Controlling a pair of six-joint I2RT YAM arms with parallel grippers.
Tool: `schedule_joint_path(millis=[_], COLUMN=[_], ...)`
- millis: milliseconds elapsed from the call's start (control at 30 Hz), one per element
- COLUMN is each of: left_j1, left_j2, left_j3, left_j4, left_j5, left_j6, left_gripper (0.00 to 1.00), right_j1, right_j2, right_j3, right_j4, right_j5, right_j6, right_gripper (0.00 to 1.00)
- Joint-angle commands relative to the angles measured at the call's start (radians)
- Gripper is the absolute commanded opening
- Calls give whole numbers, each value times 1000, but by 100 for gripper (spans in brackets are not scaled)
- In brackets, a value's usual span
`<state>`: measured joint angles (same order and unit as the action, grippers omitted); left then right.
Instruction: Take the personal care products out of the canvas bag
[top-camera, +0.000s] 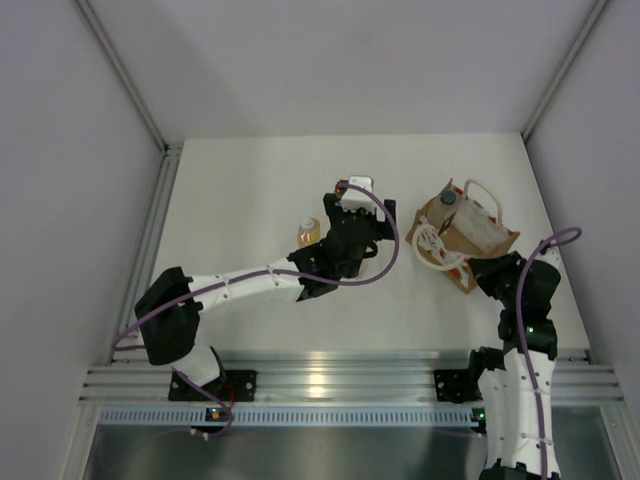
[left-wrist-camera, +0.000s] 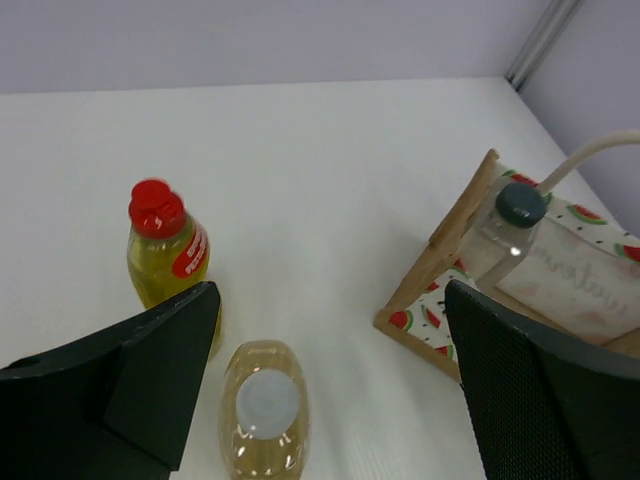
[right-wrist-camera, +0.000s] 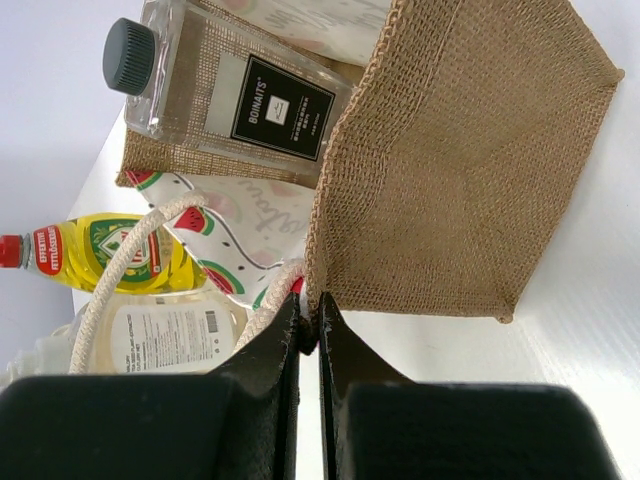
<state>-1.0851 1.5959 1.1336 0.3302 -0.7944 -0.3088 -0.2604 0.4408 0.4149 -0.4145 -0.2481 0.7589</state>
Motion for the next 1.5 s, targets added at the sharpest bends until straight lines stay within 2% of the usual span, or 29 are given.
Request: schedule_joint_path(millis=[0, 67, 133, 200, 400, 467, 500, 567, 700, 933, 1133, 1200, 1467], left_j1=[2, 4, 4, 4, 10, 22, 30, 36, 51, 111, 122, 123, 117], left_j2=[-15, 54, 105, 169, 343, 386, 424, 461, 541, 624, 653, 659, 631], left_j3=[174, 268, 403, 469, 699, 776, 801, 840, 937, 965, 974, 979, 979], left_j4=[-34, -129, -227, -272, -425, -469, -482, -505, -574, -588, -588, -588, -585], left_j5=[108, 162, 271, 386, 500, 586, 598, 623, 613, 678, 722, 736, 646], left_j6=[59, 91, 109, 132, 174, 171, 165, 148, 123, 37, 40, 43, 54], left_gripper=[98, 98, 98, 98, 98, 97, 90, 84, 84, 83, 82, 80, 76], right_j1=[-7, -7, -5, -5, -5, -5, -5, -5, -5, -5, -5, -5, -5], right_j2=[-10, -10, -11, -13, -28, -33, -37, -36, -37, -40, -39, -37, -33], right_j3=[64, 64, 67, 65, 68, 71, 73, 78, 84, 85, 82, 78, 79], right_j4=[40, 40, 40, 40, 36, 28, 25, 22, 17, 14, 16, 16, 17], right_j5=[-6, -6, -8, -17, -34, -34, -36, -39, -42, -40, -33, -30, -28], right_j6=[-6, -6, -7, -6, 2, 0, -1, -7, -10, -15, -18, -16, -20], right_gripper=[0, 0, 0, 0, 0, 0, 0, 0, 0, 0, 0, 0, 0])
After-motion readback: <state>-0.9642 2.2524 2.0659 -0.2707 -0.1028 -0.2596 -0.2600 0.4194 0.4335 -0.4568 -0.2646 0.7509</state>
